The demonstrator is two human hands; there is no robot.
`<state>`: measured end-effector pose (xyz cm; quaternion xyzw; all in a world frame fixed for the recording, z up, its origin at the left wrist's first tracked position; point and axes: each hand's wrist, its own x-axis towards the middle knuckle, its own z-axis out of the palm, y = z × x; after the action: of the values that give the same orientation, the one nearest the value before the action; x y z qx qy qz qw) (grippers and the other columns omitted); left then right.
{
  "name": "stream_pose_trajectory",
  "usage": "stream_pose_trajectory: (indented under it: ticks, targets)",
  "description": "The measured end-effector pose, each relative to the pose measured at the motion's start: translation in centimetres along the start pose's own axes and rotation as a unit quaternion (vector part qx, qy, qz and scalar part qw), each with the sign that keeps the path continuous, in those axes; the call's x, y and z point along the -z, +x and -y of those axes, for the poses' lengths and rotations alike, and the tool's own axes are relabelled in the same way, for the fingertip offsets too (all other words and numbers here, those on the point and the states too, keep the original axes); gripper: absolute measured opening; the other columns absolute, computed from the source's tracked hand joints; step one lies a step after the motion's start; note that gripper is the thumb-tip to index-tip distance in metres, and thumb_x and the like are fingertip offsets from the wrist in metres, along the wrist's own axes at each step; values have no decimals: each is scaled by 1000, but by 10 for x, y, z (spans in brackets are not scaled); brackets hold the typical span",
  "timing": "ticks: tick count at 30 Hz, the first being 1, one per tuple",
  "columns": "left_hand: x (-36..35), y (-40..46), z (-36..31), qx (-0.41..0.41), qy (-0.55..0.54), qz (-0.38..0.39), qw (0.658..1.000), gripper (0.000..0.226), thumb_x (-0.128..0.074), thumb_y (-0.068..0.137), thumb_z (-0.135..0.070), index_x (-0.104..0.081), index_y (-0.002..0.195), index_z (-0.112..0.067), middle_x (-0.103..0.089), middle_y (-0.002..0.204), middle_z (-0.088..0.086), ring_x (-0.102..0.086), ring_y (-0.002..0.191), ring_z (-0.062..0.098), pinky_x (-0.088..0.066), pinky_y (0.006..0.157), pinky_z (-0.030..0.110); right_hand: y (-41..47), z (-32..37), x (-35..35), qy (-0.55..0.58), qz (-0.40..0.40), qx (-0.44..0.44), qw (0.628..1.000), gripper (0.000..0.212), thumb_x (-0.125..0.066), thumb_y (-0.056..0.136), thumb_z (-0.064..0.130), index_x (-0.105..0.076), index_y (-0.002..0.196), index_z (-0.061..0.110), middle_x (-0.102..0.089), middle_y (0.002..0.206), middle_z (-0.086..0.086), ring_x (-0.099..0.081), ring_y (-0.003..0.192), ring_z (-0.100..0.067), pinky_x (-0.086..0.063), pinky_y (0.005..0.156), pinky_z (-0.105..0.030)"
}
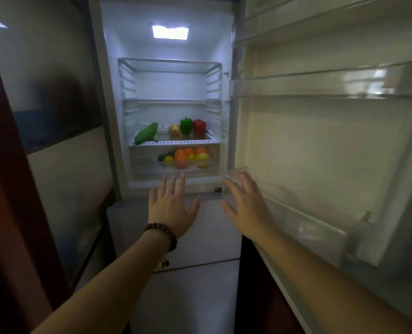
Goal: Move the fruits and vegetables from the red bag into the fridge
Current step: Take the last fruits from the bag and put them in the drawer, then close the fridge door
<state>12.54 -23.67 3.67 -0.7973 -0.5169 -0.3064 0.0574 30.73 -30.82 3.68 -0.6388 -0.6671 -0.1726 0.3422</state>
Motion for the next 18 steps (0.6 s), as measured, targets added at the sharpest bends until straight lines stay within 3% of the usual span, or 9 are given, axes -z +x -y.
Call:
stream_pose_trajectory:
  ticks: [4,9,14,18]
  targets:
    - [20,-43,-10,-14,-5,12,1000,74,-27,89,-62,-7,150,-25,-13,157,0,-2,145,20,-5,118,45,-48,-11,51,-66,-26,1,998,51,-60,85,23,-50,132,7,-31,149,-20,-22,140,-38,-25,112,-53]
    - [40,-86,-26,-3,-24,22,999,74,-27,89,-63,-9,149,-24,-14,157,-2,1,145,18,-5,117,46,-94,-46,99,-147,-2,-53,988,53,-62,84,22,-48,133,8,-30,150,-20,-21,141,-37,-23,112,-56]
    - [57,-112,-61,10,-30,31,999,74,-26,89,-63,-10,149,-22,-11,158,-3,3,145,20,-5,117,48,-119,-73,119,-187,112,-143,965,69,-47,94,34,-13,149,11,-8,158,-14,0,146,-31,-3,118,-44]
    - [63,-124,-91,29,-43,29,998,75,-27,89,-62,-7,150,-24,-8,158,-4,7,145,18,-4,117,47,-135,-79,124,-166,106,-134,971,73,-56,88,27,-21,147,4,-26,152,-20,-15,143,-34,-6,119,-42]
